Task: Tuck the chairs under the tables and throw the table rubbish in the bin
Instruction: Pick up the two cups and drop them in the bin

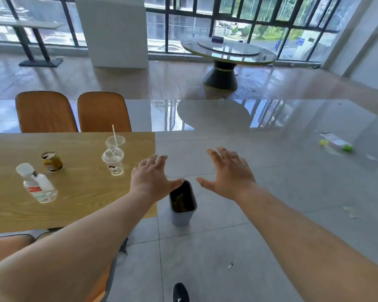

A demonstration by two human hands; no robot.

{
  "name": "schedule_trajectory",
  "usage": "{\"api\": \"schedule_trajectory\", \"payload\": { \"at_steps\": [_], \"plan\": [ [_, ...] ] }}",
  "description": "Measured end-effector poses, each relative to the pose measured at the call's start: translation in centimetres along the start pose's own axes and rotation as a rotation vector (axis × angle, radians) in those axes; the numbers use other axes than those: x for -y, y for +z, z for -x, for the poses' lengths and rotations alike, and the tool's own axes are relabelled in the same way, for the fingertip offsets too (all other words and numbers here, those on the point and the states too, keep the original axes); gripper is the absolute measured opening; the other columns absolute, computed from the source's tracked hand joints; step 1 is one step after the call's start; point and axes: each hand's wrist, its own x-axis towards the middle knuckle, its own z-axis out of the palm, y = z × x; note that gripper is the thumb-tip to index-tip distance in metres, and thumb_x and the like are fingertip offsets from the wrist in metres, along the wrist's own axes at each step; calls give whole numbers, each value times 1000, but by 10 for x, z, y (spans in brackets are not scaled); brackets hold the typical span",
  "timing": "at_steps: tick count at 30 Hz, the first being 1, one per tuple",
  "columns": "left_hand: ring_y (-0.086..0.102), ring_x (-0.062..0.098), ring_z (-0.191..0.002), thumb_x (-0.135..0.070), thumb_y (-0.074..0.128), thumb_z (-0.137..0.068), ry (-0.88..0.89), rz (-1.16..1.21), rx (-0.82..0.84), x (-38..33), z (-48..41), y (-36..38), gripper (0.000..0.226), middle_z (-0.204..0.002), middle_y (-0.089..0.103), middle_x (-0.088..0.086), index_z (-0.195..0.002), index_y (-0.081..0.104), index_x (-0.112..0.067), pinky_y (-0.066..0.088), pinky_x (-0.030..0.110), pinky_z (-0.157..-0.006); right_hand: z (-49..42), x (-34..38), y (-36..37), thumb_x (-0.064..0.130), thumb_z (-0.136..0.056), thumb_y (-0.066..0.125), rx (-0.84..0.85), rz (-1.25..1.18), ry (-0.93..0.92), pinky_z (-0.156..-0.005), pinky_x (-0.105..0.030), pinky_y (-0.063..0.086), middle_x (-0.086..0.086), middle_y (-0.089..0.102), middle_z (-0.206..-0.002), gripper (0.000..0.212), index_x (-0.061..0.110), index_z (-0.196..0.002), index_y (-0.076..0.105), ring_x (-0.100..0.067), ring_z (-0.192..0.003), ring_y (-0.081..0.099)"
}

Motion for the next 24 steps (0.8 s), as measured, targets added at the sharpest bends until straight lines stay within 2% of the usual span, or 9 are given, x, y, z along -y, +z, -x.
{"api": "schedule_trajectory", "payload": {
  "at_steps": [6, 13, 20, 24],
  "plan": [
    [33, 32, -146, -93, 44, -75, -149, 15, 42, -4, -121, 47, 107, -163, 32, 3, -157, 25, -27, 38, 54, -113, -137, -44, 25, 88, -81, 41, 54, 30, -148, -120, -61, 28, -8, 25, -168, 102, 30, -160, 15, -38, -152, 26],
    [35, 32, -144, -94, 43, -74, -323, 3, 43, -11, -222, 45, 109, -162, 34, 5, -158, 26, -26, 39, 52, -112, -278, -91, 21, 84, -84, 48, 66, 47, -329, -118, -55, 32, -6, 36, -162, 97, 25, -159, 26, -34, -146, 35],
    [28, 32, -149, -92, 42, -78, -555, -10, -42, 12, -278, 47, 109, -164, 32, 8, -159, 24, -21, 32, 50, -118, -407, -96, 36, 85, -84, 50, 77, 27, -575, -117, -57, 34, -7, 38, -162, 97, 27, -159, 27, -34, -146, 36],
    [32, 30, -147, -93, 41, -78, -779, -51, -95, 10, -279, 55, 109, -161, 36, 9, -158, 26, -19, 32, 45, -118, -470, -78, 51, 85, -85, 51, 110, 20, -765, -117, -57, 35, -8, 37, -163, 100, 25, -161, 25, -34, -147, 35]
  ]
}}
